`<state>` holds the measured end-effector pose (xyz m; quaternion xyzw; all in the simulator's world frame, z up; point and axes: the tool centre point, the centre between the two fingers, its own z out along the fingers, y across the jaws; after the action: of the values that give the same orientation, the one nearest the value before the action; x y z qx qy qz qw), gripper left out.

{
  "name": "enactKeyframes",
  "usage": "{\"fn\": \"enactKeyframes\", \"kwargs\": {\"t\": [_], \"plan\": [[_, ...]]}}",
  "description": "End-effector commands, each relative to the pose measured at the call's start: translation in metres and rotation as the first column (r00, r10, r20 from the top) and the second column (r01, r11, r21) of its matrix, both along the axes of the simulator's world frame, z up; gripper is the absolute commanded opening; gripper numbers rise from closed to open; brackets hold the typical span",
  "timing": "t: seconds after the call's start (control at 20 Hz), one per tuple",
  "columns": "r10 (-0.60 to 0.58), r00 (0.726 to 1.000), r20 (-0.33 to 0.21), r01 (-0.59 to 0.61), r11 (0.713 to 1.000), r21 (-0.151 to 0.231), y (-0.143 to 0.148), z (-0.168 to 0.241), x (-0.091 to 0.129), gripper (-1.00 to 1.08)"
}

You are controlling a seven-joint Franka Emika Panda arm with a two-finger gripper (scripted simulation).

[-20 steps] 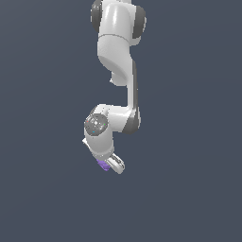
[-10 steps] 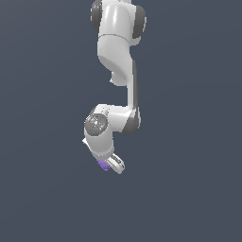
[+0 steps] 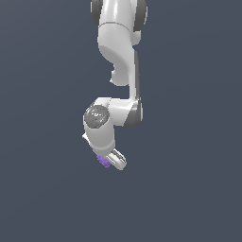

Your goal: Pick up the object and move it to a goal position.

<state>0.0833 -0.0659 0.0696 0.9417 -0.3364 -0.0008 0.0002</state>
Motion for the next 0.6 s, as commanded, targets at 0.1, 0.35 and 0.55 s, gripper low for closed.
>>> {"fn": "enactKeyframes", "kwargs": {"t": [0.1, 0.35, 0.55], "plan": [[0.000, 1.000, 0.001, 0.000, 1.000, 0.001, 0.006, 0.034, -0.004, -1.00], [0.000, 1.000, 0.001, 0.000, 1.000, 0.001, 0.015, 0.087, -0.012, -1.00], [0.000, 1.000, 0.001, 0.000, 1.000, 0.001, 0.023, 0.134, -0.018, -1.00]]}}
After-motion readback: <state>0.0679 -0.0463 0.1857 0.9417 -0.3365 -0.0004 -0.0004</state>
